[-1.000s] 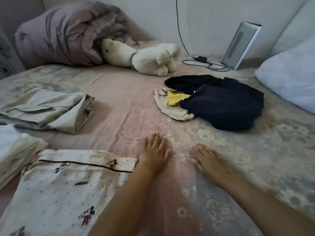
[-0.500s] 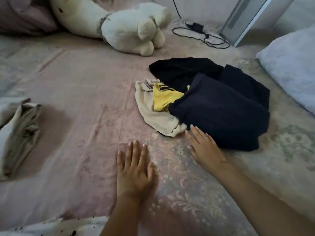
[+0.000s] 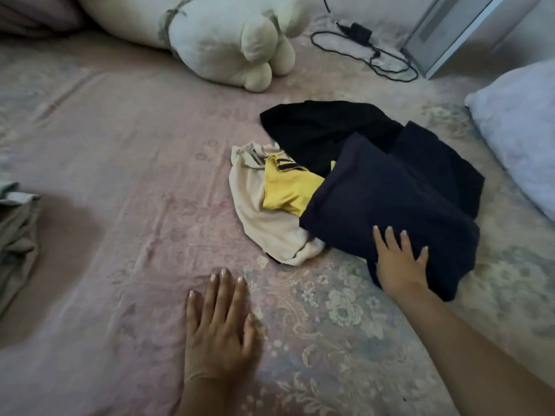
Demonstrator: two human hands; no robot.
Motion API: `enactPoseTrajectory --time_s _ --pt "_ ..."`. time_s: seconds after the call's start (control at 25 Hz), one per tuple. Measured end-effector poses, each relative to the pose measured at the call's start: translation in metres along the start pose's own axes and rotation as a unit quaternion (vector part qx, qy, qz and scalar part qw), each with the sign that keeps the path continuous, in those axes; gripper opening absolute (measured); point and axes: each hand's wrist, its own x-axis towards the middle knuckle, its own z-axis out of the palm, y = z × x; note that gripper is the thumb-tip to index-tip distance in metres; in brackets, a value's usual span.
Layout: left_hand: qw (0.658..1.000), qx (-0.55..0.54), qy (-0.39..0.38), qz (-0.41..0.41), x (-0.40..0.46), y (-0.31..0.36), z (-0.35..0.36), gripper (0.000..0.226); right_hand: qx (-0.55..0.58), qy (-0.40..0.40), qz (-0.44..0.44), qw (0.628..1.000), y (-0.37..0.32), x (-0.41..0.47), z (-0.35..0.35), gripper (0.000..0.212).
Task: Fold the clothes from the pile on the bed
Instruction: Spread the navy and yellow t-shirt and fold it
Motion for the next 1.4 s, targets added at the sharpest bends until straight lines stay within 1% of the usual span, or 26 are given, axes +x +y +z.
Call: enactPoseTrajectory --time_s 0.08,0.2,0.28,0.32,0.36,0.4,0.48,0.56,0.6,0.68,0.72,0.8,0.84,0.88,0.92,1.0,1.04,1.12,1.16,1.2,1.28,1.32,1.4 --pt "1.0 0.005 0.006 0.006 0.001 -0.001 0.0 0.065 0.024 0.032 -0.034 0.999 0.001 -0.015 0.013 0.074" --pt "0.999 0.025 0.026 0.014 0.002 -0.003 0.003 0.065 0.019 0.068 -0.087 0.994 0.008 -0.047 0.04 0.079" --pt "0.999 0.036 0.036 0.016 -0.002 -0.004 0.006 0.064 0.001 0.156 -0.152 0.976 0.022 -0.068 0.068 0.091" --pt "0.998 0.037 0.048 0.018 -0.003 -0.003 0.008 0.064 0.007 0.173 -0.181 0.968 0.03 -0.079 0.083 0.098" --pt "0.997 0.037 0.059 0.021 -0.003 -0.004 0.009 0.064 0.015 0.194 -0.21 0.958 0.035 -0.087 0.098 0.099" --pt "0.996 0.038 0.073 0.024 -0.002 -0.005 0.01 0.064 0.029 0.203 -0.224 0.953 0.039 -0.094 0.109 0.09" --pt "0.992 0.044 0.108 0.045 -0.002 -0.003 0.011 0.064 0.042 0.247 -0.249 0.936 0.049 -0.109 0.126 0.064" --pt "0.986 0.048 0.133 0.087 -0.007 0.002 0.007 0.064 0.083 0.275 -0.233 0.929 0.054 -0.125 0.129 0.054" --pt "0.981 0.045 0.147 0.117 -0.012 0.007 0.004 0.064 0.112 0.271 -0.222 0.93 0.054 -0.132 0.127 0.053" --pt "0.965 0.025 0.171 0.198 -0.031 0.027 -0.007 0.065 0.145 0.219 -0.228 0.937 0.055 -0.154 0.122 0.062" --pt "0.955 0.007 0.164 0.245 -0.047 0.041 -0.014 0.07 0.141 0.213 -0.24 0.937 0.053 -0.167 0.12 0.056" --pt "0.937 -0.017 0.117 0.328 -0.09 0.074 -0.032 0.087 0.107 0.194 -0.272 0.936 0.049 -0.211 0.109 0.041" --pt "0.932 -0.008 0.088 0.352 -0.114 0.09 -0.04 0.089 0.082 0.181 -0.295 0.935 0.048 -0.236 0.105 0.041" --pt "0.932 0.0 0.063 0.357 -0.135 0.104 -0.051 0.081 0.068 0.169 -0.311 0.933 0.049 -0.258 0.1 0.042" --pt "0.936 0.008 0.055 0.349 -0.152 0.114 -0.063 0.066 0.078 0.164 -0.326 0.928 0.052 -0.281 0.095 0.042" --pt "0.953 0.002 0.013 0.302 -0.172 0.125 -0.098 0.035 0.154 0.177 -0.338 0.912 0.064 -0.316 0.083 0.04" --pt "0.963 -0.027 -0.011 0.267 -0.18 0.128 -0.119 0.028 0.185 0.182 -0.336 0.905 0.074 -0.327 0.079 0.044" --pt "0.974 -0.105 -0.032 0.199 -0.194 0.136 -0.162 0.027 0.192 0.167 -0.305 0.918 0.102 -0.347 0.078 0.06" --pt "0.973 -0.138 -0.027 0.183 -0.202 0.14 -0.186 0.025 0.189 0.16 -0.285 0.926 0.113 -0.357 0.079 0.058" --pt "0.97 -0.16 -0.027 0.183 -0.208 0.142 -0.204 0.02 0.22 0.166 -0.277 0.92 0.124 -0.363 0.082 0.043" --pt "0.968 -0.158 -0.064 0.183 -0.218 0.141 -0.23 0.002 0.347 0.162 -0.273 0.883 0.139 -0.373 0.082 0.009" --pt "0.97 -0.152 -0.084 0.168 -0.219 0.138 -0.238 0.005 0.4 0.149 -0.273 0.862 0.143 -0.376 0.075 0.004" --pt "0.972 -0.17 -0.105 0.127 -0.217 0.129 -0.249 0.014 0.458 0.127 -0.281 0.833 0.146 -0.38 0.055 0.01"
